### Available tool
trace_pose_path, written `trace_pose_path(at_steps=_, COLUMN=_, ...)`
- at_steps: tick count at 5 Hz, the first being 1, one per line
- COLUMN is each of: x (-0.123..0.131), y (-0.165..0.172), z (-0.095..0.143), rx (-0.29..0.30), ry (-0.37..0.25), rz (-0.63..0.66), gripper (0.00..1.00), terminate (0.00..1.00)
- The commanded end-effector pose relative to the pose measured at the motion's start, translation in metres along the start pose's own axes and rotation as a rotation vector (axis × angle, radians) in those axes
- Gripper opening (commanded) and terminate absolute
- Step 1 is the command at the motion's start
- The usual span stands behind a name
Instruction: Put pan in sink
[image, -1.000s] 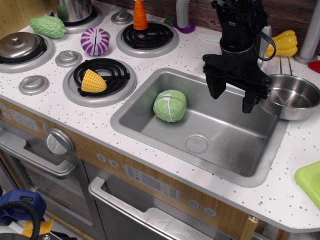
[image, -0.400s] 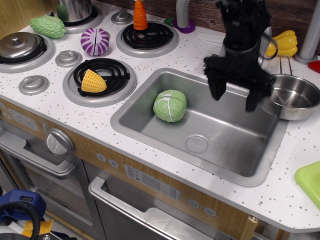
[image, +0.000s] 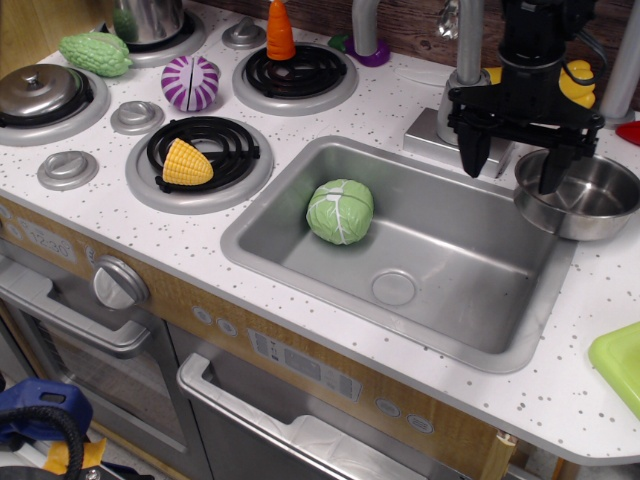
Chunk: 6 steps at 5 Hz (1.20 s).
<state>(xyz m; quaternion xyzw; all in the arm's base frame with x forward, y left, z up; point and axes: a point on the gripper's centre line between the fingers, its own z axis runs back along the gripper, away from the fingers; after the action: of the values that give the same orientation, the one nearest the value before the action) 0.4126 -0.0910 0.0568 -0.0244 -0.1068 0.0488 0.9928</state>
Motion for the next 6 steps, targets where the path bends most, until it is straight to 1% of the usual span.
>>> trace_pose_path(at_steps=1, x=0.017, y=-0.004, z=0.007, rx=0.015, ry=-0.056, rz=0.078, gripper=1.0, terminate=0.0)
trace_pose_path(at_steps=2, x=0.016, y=0.005, z=-0.005, rx=-0.008, ry=-0.058, rz=0.104, gripper=1.0, terminate=0.0)
trace_pose_path(at_steps=3, x=0.015, y=0.007, z=-0.01, rx=-0.008, ry=-0.064, rz=0.121, gripper=1.0, terminate=0.0)
trace_pose_path(at_steps=4, x=0.018, y=0.007, z=-0.021, rx=-0.028, ry=-0.077, rz=0.128, gripper=1.0, terminate=0.0)
trace_pose_path(at_steps=5, x=0.023, y=0.009, z=-0.031, rx=-0.066, ry=-0.074, rz=0.13, gripper=1.0, terminate=0.0)
trace_pose_path(at_steps=6, x=0.025, y=0.008, z=-0.042, rx=-0.09, ry=-0.062, rz=0.143, gripper=1.0, terminate=0.0)
